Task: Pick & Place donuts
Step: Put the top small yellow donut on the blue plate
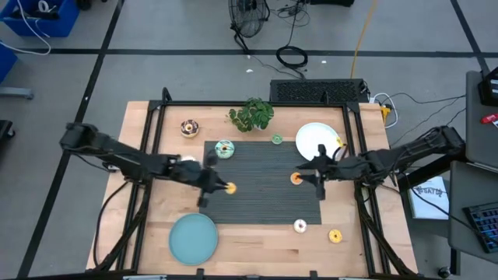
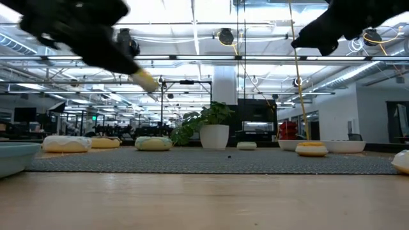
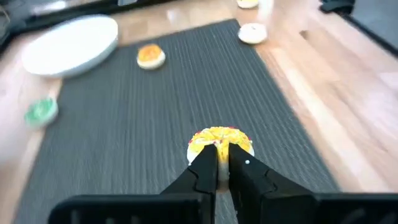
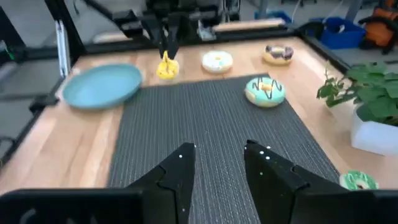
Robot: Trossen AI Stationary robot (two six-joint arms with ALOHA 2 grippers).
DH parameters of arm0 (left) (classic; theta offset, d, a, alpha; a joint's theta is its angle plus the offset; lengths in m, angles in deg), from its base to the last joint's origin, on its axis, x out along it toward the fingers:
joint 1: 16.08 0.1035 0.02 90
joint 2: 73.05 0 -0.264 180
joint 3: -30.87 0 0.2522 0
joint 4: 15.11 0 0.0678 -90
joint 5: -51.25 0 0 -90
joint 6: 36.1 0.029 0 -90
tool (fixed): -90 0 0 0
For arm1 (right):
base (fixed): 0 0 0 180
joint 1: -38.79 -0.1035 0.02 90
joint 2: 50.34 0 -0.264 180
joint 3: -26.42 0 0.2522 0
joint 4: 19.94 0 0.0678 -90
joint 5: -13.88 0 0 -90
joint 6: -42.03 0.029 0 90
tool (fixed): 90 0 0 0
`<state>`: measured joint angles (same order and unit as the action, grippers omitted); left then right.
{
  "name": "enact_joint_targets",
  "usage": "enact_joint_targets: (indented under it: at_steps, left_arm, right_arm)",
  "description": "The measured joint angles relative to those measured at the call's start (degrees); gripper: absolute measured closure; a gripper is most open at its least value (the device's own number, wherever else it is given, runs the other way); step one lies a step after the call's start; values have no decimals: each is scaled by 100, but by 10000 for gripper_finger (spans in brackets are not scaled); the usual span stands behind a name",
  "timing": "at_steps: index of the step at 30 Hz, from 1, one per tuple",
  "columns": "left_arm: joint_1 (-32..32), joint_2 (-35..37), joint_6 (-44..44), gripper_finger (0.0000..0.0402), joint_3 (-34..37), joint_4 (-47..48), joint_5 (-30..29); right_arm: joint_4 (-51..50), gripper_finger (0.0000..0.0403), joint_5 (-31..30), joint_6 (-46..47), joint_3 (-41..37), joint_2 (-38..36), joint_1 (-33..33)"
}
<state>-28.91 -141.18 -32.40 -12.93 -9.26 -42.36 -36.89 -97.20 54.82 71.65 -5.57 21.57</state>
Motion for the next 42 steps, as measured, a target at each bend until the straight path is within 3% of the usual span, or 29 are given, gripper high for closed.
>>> enact_joint_targets:
  at_steps: [4,8,13,18,23,30,42]
  left_arm:
    - [-646,709,-802,383,214,1125,75]
    - [-1570,926,-1701,393,194,1644,109]
    - [-2769,740,-2611,374,201,1867,-347]
    - [-3471,282,-3158,387,193,1793,-958]
    - [-3659,-303,-3337,387,194,1856,-1303]
    - [-3543,-904,-3881,312,188,1794,-1568]
    - [-3518,-851,-4276,202,188,1850,-1443]
  right_arm:
    - [701,277,7,-22,-543,-400,37]
    - [1363,277,-7,-223,-950,-610,40]
    - [2007,277,-8,-418,-1267,-700,38]
    - [2281,277,-59,-497,-1386,-701,40]
    - [2415,277,-153,-473,-1388,-638,38]
    - [2489,277,-145,-457,-1386,-608,38]
    - [2434,277,-140,-452,-1386,-606,38]
